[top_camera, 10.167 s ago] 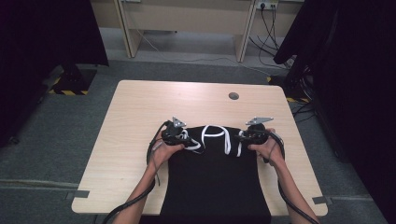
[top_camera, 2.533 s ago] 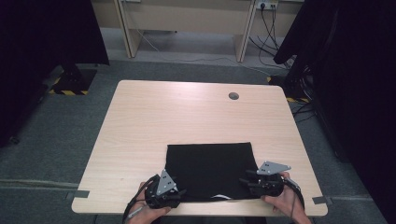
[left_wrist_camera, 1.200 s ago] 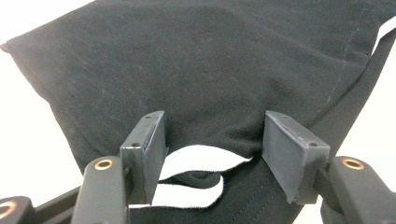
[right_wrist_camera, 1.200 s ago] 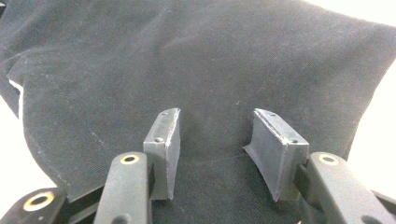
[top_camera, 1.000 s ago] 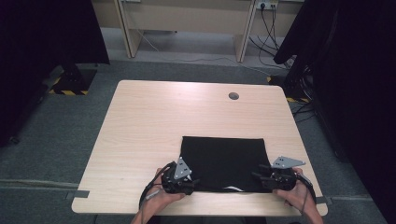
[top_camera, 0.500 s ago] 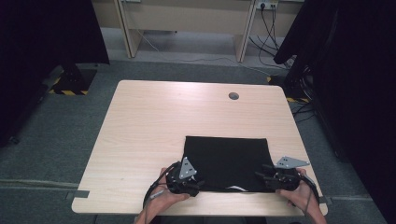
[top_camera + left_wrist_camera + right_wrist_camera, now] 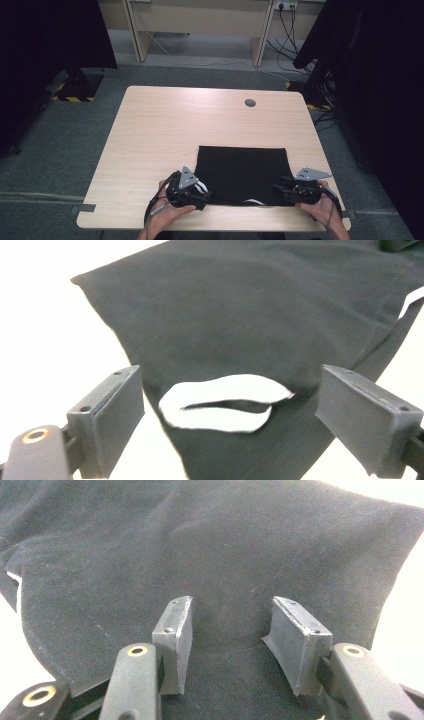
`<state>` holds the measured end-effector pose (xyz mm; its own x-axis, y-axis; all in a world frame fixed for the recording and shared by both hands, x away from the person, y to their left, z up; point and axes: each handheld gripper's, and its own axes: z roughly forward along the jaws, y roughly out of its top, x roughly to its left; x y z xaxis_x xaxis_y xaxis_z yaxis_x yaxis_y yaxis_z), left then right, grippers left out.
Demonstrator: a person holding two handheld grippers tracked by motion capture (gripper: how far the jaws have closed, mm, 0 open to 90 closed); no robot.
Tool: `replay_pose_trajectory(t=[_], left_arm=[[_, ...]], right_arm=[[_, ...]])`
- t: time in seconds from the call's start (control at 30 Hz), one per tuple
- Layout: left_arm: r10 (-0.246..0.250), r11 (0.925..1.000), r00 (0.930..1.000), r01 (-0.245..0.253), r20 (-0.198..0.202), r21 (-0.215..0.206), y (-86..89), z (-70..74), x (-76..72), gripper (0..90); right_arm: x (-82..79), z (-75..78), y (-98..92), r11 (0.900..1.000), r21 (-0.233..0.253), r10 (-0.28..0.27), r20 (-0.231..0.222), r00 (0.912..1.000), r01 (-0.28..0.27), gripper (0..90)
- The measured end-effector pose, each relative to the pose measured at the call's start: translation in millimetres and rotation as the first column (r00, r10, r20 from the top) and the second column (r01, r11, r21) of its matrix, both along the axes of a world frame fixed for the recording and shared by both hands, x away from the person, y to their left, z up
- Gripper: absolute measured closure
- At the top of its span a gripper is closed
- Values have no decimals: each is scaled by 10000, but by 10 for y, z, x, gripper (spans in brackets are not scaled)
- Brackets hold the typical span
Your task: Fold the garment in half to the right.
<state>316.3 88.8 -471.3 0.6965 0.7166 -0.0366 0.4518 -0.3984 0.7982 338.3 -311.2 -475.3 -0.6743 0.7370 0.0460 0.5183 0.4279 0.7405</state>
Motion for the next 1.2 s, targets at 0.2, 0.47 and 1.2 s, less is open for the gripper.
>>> replay_pose_trajectory(t=[0.2, 0.47, 1.2], left_arm=[[281, 9995, 9989, -276, -387, 156, 98, -90, -33, 93], [153, 9979, 9987, -122, -486, 637, -14, -128, 11, 96], [-329, 9994, 9988, 330, -355, 41, -178, -113, -27, 678]], right_arm=[[-5, -1, -4, 10000, -25, 1, 20, 10000, -1, 521], [2, 1, -5, 10000, -29, 30, -2, 10000, -30, 519], [10, 3, -10, 9999, -63, 80, 8, 10000, -80, 518]])
